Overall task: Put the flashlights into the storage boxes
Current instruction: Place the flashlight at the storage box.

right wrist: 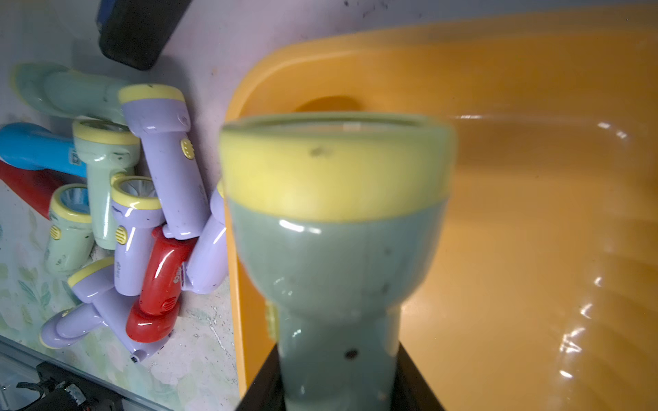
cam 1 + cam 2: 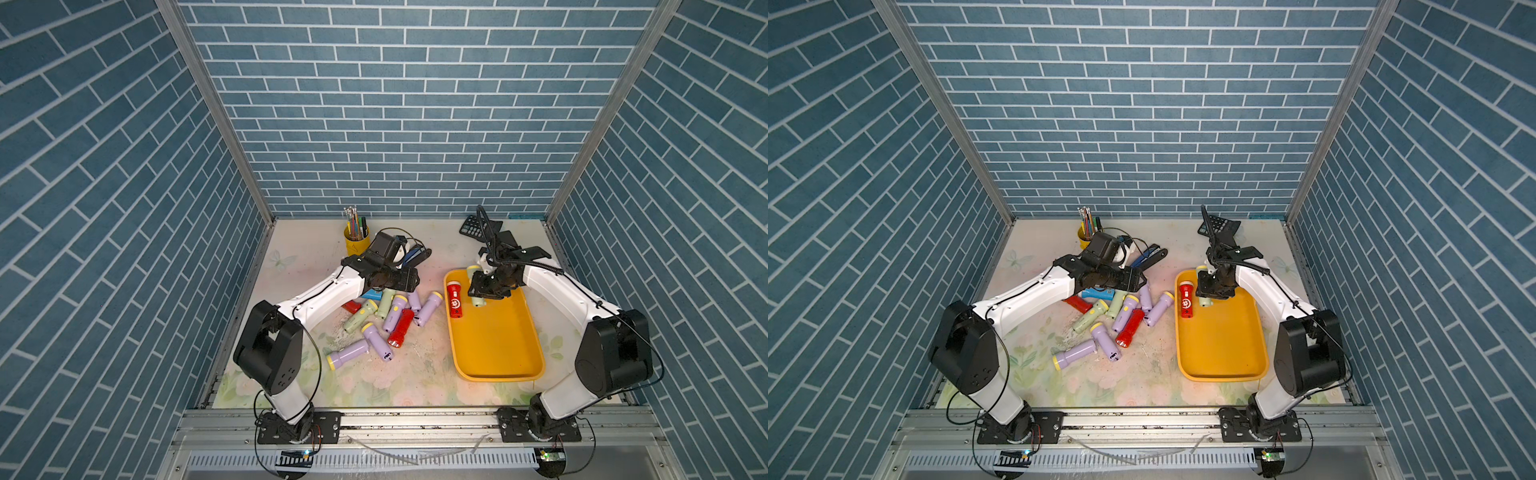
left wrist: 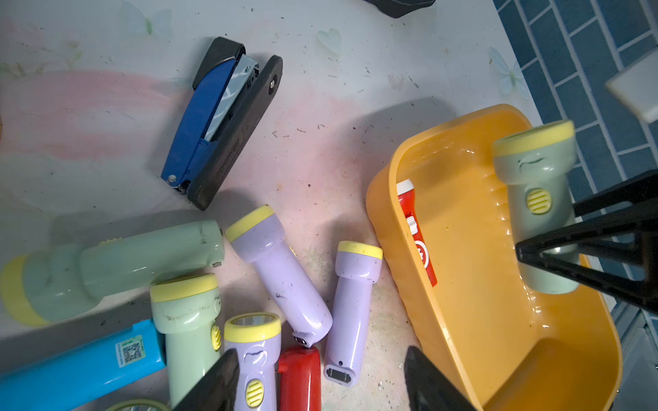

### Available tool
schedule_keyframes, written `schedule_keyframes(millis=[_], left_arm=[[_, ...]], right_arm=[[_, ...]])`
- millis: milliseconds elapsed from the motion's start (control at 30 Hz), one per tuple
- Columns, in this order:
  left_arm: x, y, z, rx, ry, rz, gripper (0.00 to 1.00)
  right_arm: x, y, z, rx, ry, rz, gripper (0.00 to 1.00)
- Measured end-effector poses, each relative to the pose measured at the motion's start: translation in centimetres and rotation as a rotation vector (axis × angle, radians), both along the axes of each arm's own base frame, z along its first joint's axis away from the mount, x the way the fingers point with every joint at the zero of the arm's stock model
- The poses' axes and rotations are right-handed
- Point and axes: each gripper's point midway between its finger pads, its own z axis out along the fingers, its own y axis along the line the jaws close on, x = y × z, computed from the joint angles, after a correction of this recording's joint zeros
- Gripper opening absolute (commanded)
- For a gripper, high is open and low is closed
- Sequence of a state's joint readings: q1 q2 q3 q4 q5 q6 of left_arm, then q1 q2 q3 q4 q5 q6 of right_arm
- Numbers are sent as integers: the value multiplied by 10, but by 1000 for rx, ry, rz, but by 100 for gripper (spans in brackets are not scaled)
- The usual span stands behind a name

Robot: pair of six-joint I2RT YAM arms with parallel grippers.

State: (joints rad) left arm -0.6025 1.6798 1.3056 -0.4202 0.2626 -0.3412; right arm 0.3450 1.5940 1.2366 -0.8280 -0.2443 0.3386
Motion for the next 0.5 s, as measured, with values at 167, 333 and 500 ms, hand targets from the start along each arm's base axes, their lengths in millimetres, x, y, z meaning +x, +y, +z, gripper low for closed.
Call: schedule_keyframes(millis=[167, 333, 500], left_arm=[[1, -3, 3, -11, -1, -7, 74], [4, -5, 1, -10, 3, -8, 74], [6, -6, -3, -3, 12, -7, 74]], right_arm=[[-4, 4, -28, 12, 69, -14, 36], [2, 8, -42, 22, 84, -12, 37], [6, 11, -53, 24, 98, -19, 37]])
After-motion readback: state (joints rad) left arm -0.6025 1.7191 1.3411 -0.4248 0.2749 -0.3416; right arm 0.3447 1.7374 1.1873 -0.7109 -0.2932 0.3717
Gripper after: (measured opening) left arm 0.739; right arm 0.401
